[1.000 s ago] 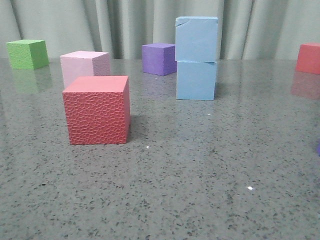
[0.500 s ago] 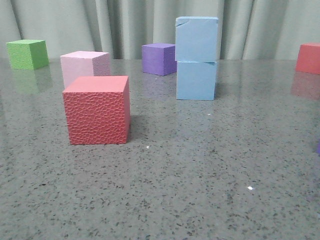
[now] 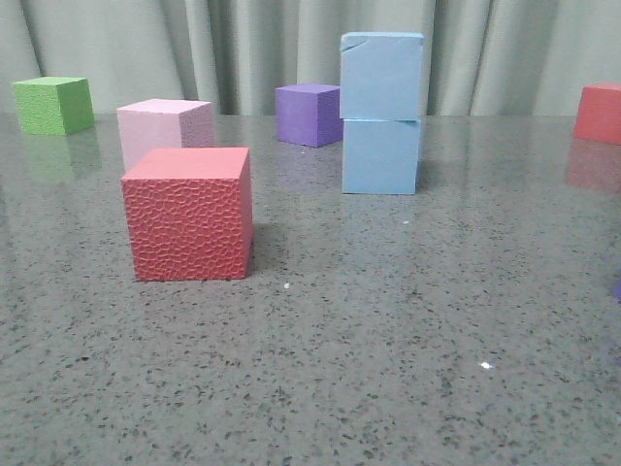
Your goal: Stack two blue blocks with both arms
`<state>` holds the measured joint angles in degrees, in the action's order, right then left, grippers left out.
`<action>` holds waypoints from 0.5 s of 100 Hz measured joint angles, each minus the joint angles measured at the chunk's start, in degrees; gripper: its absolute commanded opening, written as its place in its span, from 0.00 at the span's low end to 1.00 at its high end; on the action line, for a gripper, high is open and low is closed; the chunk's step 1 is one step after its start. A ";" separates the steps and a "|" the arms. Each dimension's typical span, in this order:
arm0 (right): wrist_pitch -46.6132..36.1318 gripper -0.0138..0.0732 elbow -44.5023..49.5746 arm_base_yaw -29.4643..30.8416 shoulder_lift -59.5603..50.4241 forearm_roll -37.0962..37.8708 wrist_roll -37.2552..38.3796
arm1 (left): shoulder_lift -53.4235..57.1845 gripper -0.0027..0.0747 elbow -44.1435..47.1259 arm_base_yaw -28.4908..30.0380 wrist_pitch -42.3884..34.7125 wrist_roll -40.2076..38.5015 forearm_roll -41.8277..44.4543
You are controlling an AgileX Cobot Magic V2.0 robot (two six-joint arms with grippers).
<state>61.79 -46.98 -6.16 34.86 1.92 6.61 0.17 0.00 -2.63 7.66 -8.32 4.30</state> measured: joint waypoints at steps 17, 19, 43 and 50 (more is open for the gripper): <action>0.00 0.08 0.00 0.00 0.00 0.00 0.00 | 0.00 0.01 0.00 -0.35 -1.90 0.00 0.74; 0.00 0.08 0.00 0.00 0.00 0.00 0.00 | 0.00 0.01 0.00 -0.35 -2.04 0.00 0.82; 0.00 0.08 0.00 0.00 0.00 0.00 0.00 | 0.00 0.01 0.00 -0.39 -2.38 0.00 0.89; 0.00 0.08 0.00 0.00 0.00 0.00 0.00 | 0.00 0.01 0.00 -0.39 -2.38 0.00 0.89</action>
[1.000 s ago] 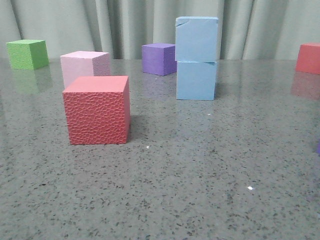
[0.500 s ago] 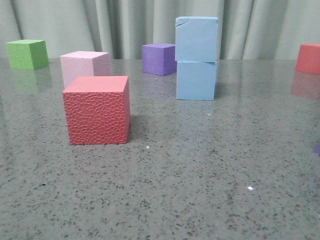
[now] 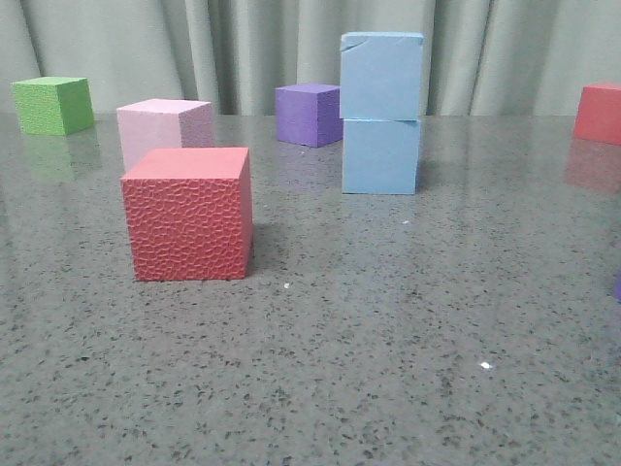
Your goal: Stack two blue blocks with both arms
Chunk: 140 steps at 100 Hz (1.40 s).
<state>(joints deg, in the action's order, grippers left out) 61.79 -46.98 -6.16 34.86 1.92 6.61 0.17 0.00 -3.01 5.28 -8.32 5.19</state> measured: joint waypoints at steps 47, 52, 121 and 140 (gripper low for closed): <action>0.00 0.08 0.00 0.00 0.00 0.00 0.00 | 0.00 0.01 0.00 0.00 0.00 0.00 0.09; 0.00 0.08 0.00 0.00 0.00 0.00 0.00 | 0.00 0.01 0.00 0.00 0.00 0.00 0.09; -13.75 0.08 8.06 0.00 -6.52 -0.13 0.00 | 0.00 0.01 0.00 0.00 0.00 0.10 0.09; -28.85 0.08 19.95 0.00 -16.04 -0.26 0.00 | 0.00 0.01 0.00 0.00 0.00 0.10 0.09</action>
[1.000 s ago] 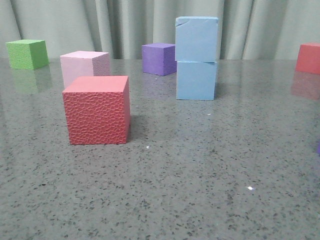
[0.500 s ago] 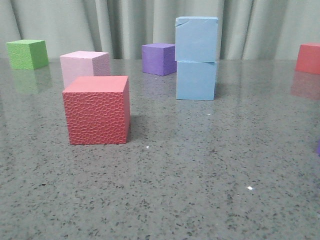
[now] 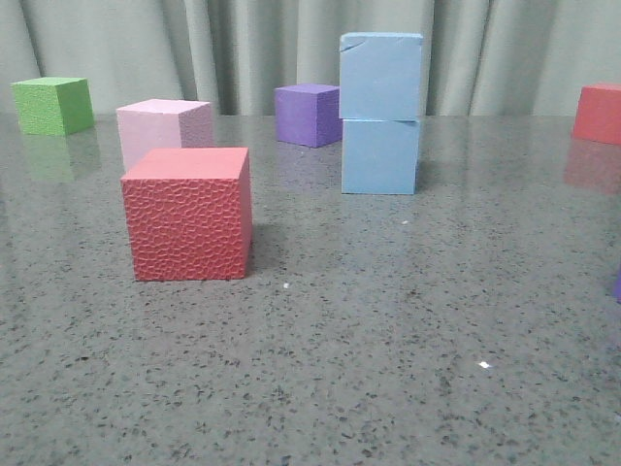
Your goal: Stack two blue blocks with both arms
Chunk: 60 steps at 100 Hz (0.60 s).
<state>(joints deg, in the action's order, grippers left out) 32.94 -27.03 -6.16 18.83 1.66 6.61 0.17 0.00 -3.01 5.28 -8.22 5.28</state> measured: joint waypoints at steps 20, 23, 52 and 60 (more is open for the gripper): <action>-10.26 0.08 10.65 0.00 -10.38 0.00 0.00 | 0.00 0.01 0.00 0.00 0.00 0.00 0.00; -11.57 0.08 11.93 0.00 -11.78 0.00 0.00 | 0.00 0.01 0.00 0.00 0.00 0.00 0.00; -17.80 0.08 22.04 0.61 -19.41 0.00 0.00 | 0.00 0.01 0.00 0.00 0.00 0.00 0.00; -18.96 0.08 23.67 1.70 -19.41 0.00 0.00 | 0.00 0.01 0.00 0.00 0.00 0.00 0.00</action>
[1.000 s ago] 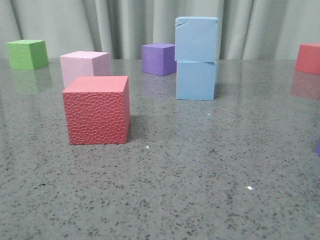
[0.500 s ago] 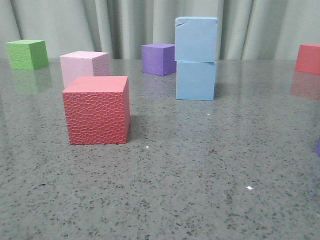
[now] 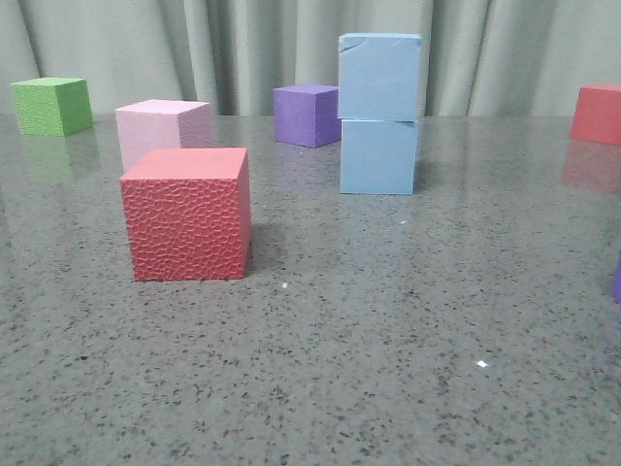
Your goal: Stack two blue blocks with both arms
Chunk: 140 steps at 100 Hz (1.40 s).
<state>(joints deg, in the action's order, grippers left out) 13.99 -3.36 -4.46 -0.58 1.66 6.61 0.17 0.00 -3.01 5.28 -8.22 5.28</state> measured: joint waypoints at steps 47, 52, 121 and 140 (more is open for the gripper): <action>-9.41 0.08 4.91 4.28 0.00 -0.76 0.00 | 0.00 0.01 0.00 0.00 0.00 0.00 0.00; -9.69 0.08 4.91 4.28 0.00 -0.76 0.00 | 0.00 0.01 0.00 0.00 0.00 0.00 0.00; -9.72 0.08 4.91 4.28 0.00 -0.79 0.00 | 0.00 0.01 0.00 0.00 0.00 0.00 0.00; -9.72 0.08 4.91 4.28 0.00 -0.79 0.00 | 0.00 0.01 0.00 0.00 0.00 0.00 0.00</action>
<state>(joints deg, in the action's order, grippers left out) 4.27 1.55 -0.18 -0.58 0.87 6.61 0.17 0.00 -3.01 5.28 -8.22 5.28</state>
